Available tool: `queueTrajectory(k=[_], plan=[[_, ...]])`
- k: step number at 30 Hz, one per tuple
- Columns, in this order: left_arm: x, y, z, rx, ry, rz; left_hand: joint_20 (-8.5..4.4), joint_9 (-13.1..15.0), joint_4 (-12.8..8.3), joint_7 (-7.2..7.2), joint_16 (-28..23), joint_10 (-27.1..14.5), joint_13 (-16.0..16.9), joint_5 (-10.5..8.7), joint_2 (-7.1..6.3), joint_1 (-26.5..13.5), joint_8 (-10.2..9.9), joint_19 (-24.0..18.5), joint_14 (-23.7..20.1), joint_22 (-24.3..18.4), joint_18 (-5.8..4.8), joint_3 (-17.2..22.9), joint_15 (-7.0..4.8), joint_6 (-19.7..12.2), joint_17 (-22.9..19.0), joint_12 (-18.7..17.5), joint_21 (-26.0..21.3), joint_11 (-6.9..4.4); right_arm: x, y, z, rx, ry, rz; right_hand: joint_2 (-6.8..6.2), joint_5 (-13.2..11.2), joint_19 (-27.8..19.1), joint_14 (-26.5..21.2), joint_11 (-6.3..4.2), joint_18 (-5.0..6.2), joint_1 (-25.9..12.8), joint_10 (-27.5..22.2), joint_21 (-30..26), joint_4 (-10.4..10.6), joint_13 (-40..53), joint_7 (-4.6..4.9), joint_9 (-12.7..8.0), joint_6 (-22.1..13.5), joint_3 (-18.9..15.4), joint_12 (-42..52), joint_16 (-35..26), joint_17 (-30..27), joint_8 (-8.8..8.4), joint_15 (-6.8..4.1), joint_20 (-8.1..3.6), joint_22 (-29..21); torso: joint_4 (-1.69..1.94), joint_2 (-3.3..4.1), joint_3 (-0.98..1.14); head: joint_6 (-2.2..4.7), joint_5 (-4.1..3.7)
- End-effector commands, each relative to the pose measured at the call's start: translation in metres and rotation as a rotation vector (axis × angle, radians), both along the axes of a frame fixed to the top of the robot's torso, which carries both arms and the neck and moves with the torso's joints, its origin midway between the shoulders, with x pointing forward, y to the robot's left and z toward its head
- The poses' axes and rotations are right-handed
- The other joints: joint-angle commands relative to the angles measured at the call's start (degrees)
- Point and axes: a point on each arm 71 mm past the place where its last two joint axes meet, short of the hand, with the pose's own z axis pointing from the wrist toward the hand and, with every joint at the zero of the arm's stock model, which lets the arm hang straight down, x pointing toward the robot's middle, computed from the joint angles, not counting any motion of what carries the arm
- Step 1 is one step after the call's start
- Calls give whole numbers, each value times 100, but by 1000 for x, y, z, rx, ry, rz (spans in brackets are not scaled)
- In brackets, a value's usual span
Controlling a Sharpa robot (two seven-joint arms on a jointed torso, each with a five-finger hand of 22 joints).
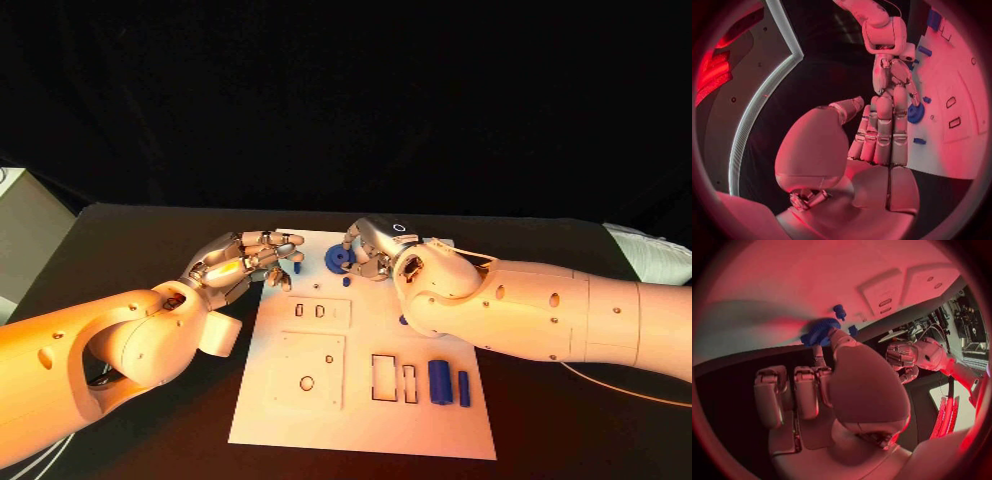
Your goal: Assemble the parts on the task board
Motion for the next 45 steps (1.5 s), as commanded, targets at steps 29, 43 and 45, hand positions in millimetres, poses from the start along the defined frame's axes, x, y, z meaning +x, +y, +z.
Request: queueTrajectory(k=[29, 43, 45], plan=[[0, -3, 1, -11, 0, -20, 3, 12, -18, -12, 38, -58, 13, -6, 9, 10, -14, -53, -56, 16, 80, 42, -9, -46, -6, 37, 39, 1, -2, 3, -9, 30, 121, 55, 455, -23, 599, 495, 106, -38, -1518, 203, 31, 25, 1031, 124, -169, -414, -296, -112, 36, 1115, -462, 91, 105, 1506, -4, 0, -6, 3, -14], [0, -3, 1, -11, 0, -20, 5, 14, -17, -9, 42, -63, 17, -6, 13, 6, -15, -65, -61, 24, 80, 46, -6, -49, -7, 38, 53, 3, -2, -4, -15, -21, 148, 22, 435, 120, 599, 498, 116, -38, -1445, 207, 31, -21, 1041, 138, -214, -443, -169, -109, 42, 1130, -480, 101, 113, 1506, -2, 3, -1, -9, -27], [0, -3, 1, -10, 1, -19, 5, 15, -18, -10, 42, -63, 17, -6, 14, 7, -15, -66, -62, 26, 80, 48, -6, -49, -7, 39, 55, 3, -2, -5, -15, -24, 148, 18, 415, 124, 599, 498, 116, -38, -1415, 207, 31, -26, 1042, 138, -219, -439, -150, -109, 42, 1129, -478, 101, 114, 1506, -1, 3, 0, -11, -26]])
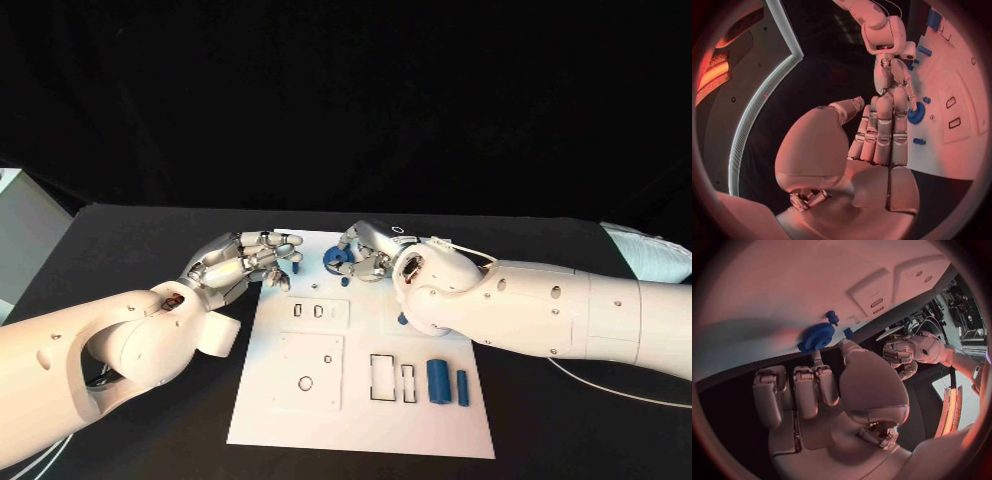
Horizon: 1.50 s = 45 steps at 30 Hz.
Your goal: Assemble the parts on the task board
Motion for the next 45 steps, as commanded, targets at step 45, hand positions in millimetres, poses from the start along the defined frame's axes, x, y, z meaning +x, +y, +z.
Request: queueTrajectory(k=[45], plan=[[-1, 0, 1, -8, 0, -12, -16, 5, 5, -10, 20, -41, 5, -6, 14, 7, -15, -44, -40, 6, 80, 24, 14, -49, -7, 39, 21, -19, -30, -149, 19, 200, 21, -99, -520, -356, 599, 510, 21, -38, 1148, 162, 32, -323, 1001, 29, -118, 151, 603, -90, 5, 1106, 38, 22, 20, 1509, -66, -9, 36, 61, -178]])
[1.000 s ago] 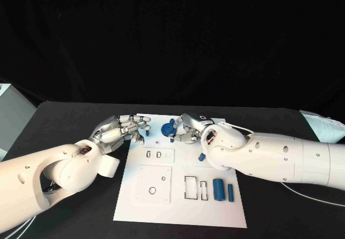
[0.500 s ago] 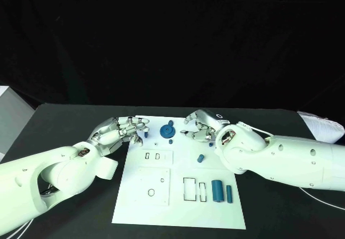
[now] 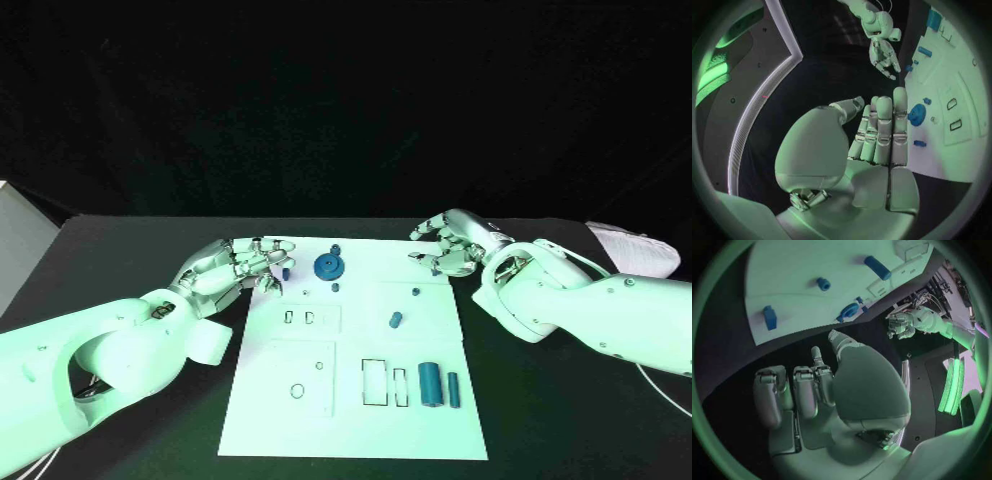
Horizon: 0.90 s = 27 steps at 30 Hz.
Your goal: Assemble the parts on the task board
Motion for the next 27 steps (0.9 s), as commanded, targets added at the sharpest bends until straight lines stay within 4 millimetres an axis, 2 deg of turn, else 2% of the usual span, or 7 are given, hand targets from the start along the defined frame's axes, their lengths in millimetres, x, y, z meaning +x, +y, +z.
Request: queueTrajectory(k=[1, 7, 9, 15, 20, 24, 27], plan=[[-1, -2, 1, -11, -2, -16, 7, 12, -4, -9, 25, -27, 14, -6, 15, 10, -15, -42, -48, 22, 82, 32, 16, -51, -8, 43, 44, 4, -1, -10, -3, -7, 21, 59, -21, -37, 599, 510, 21, -38, 84, 155, 32, -51, 995, -20, -12, 21, -6, -45, 4, 1105, 25, 22, 20, 1507, 4, 4, -3, -13, -66], [0, -2, 1, -11, -2, -16, 7, 12, -4, -9, 25, -27, 14, -6, 15, 10, -15, -42, -48, 22, 82, 32, 16, -51, -8, 43, 44, 4, 0, -32, -8, -37, 20, 50, -131, -67, 584, 511, 14, -31, 138, 116, 8, -66, 958, -29, -46, -86, -42, -97, 8, 1120, -18, 17, 13, 1487, -16, 19, 14, -8, -77], [0, -3, 1, -11, -1, -17, 7, 12, -4, -9, 25, -27, 14, -6, 15, 10, -15, -42, -48, 22, 82, 32, 16, -51, -8, 43, 44, 4, 1, -35, -9, -41, 25, 47, -146, -69, 585, 512, 11, -32, 148, 117, 9, -62, 959, -34, -57, -125, -57, -97, 9, 1122, -29, 15, 12, 1488, -13, 19, 10, -7, -86], [0, -3, 1, -12, -1, -19, 7, 12, -4, -9, 25, -27, 14, -6, 15, 10, -15, -42, -48, 22, 82, 32, 16, -51, -8, 43, 44, 4, 1, -45, -19, -51, 50, 45, -172, -73, 589, 515, 7, -34, 161, 116, 16, -40, 958, -38, -80, -204, -106, -100, 15, 1137, -38, 11, 9, 1494, 32, 3, -11, -47, -160], [1, -2, 0, -10, -1, -14, 7, 12, -4, -9, 25, -27, 14, -6, 15, 10, -15, -42, -48, 22, 82, 32, 16, -51, -8, 43, 44, 4, 1, -49, -26, -57, 61, 43, -181, -72, 589, 516, 7, -34, 169, 112, 16, -33, 954, -37, -86, -225, -127, -107, 17, 1141, -38, 12, 8, 1494, 12, 13, -2, -60, -138], [1, -1, 0, -9, -1, -13, 7, 12, -4, -9, 25, -27, 14, -6, 15, 10, -15, -42, -48, 22, 82, 32, 16, -51, -8, 43, 44, 4, 1, -51, -29, -60, 68, 45, -183, -72, 590, 516, 7, -34, 172, 112, 16, -31, 954, -37, -88, -231, -133, -106, 17, 1142, -37, 12, 8, 1494, 19, 3, -19, -74, -149], [1, -1, 0, -9, -1, -12, 7, 12, -4, -9, 25, -27, 14, -6, 15, 10, -15, -42, -48, 22, 82, 32, 16, -51, -8, 43, 44, 4, 0, -52, -30, -61, 72, 46, -187, -72, 590, 516, 7, -34, 175, 113, 16, -27, 955, -37, -91, -239, -145, -106, 16, 1141, -36, 12, 8, 1494, 15, 0, -22, -85, -143]])
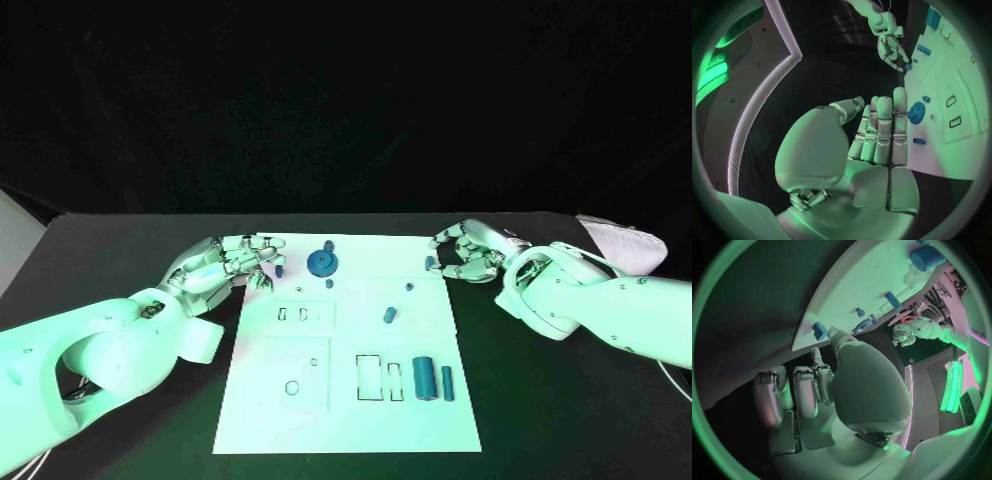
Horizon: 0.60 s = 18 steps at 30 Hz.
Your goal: Assemble the parts on the task board
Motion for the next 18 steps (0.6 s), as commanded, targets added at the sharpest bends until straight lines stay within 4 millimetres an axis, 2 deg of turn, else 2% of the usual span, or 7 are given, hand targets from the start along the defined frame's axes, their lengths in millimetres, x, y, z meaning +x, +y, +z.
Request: queueTrajectory(k=[1, 7, 15, 18], plan=[[0, -2, 1, -11, -2, -16, 7, 6, -4, -9, 25, -27, 6, -6, 15, 10, -15, -42, -28, 6, 82, 32, -4, -51, -8, 19, 17, 4, -1, 2, -2, -5, 13, 39, -45, -32, 590, 516, 7, -34, 33, 113, 16, -6, 952, 2, -9, -29, -38, -29, 16, 1137, -36, 12, 8, 1496, -4, -4, -9, -21, -1], [0, -1, 1, -11, -2, -16, 7, 6, -4, -9, 25, -27, 6, -6, 15, 10, -15, -42, -28, 6, 82, 32, -4, -51, -8, 19, 17, 4, -1, 3, -4, -5, 17, 39, -46, -32, 592, 518, 7, -35, 34, 117, 20, -4, 957, 2, -10, -32, -44, -22, 21, 1146, -35, 12, 8, 1499, -9, -4, -5, -19, -6], [0, -1, 1, -11, -1, -16, 7, 6, -4, -9, 25, -27, 6, -6, 15, 10, -15, -42, -28, 6, 82, 32, -4, -51, -8, 19, 17, 4, 1, 5, -9, -9, 22, 30, 105, 8, 600, 522, 5, -38, 206, 151, 32, -25, 991, 3, -5, 61, 79, 17, 27, 1162, 34, 6, 3, 1509, 6, -8, -8, -32, -1], [0, -1, 0, -11, -1, -15, 7, 6, -4, -9, 25, -27, 6, -6, 15, 10, -15, -42, -28, 6, 82, 32, -4, -51, -8, 19, 17, 4, 2, 8, -12, -15, 24, 35, 154, 25, 600, 523, 1, -38, 279, 159, 32, -57, 998, -2, 5, 174, 178, 25, 27, 1164, 86, -8, -6, 1509, 1, -7, -5, -36, 14]])
